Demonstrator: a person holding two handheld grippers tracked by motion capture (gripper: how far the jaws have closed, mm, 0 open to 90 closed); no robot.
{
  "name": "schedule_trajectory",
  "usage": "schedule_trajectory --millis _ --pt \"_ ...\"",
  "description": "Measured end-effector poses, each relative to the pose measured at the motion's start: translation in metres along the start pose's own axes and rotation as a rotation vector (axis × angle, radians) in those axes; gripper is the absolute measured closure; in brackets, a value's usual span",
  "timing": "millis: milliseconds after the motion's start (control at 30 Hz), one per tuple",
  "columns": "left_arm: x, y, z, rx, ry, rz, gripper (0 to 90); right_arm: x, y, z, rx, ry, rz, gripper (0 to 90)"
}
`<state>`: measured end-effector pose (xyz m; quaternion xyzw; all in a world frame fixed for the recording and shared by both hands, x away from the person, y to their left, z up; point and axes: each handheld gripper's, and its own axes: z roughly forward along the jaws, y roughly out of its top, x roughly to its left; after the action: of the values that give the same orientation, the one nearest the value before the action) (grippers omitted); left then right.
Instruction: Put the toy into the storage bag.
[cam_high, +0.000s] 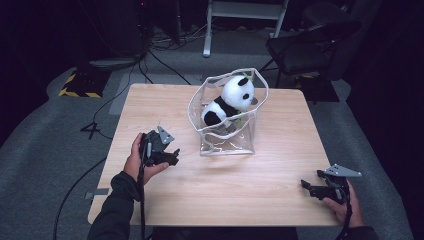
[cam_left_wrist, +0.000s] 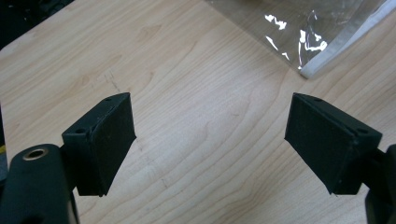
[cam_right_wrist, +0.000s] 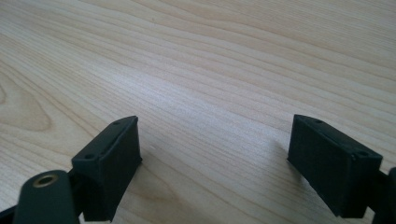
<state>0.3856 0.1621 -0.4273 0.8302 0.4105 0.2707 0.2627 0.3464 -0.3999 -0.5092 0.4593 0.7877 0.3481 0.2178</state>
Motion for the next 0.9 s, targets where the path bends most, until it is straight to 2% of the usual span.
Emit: schedule_trajectory --millis 300,667,900 --pt "-0.004 -0.011 0.006 0.029 0.0 0.014 16.2 0.0 0.0 0.0 0.0 0.0 0.0 17.0" --pt "-0.007 -0.029 0.009 0.052 0.0 0.008 16.2 0.0 0.0 0.0 0.0 0.0 0.0 17.0" --pt "-0.012 -0.039 0.009 0.067 -0.001 0.028 16.2 0.0 0.0 0.0 0.001 0.0 0.0 17.0"
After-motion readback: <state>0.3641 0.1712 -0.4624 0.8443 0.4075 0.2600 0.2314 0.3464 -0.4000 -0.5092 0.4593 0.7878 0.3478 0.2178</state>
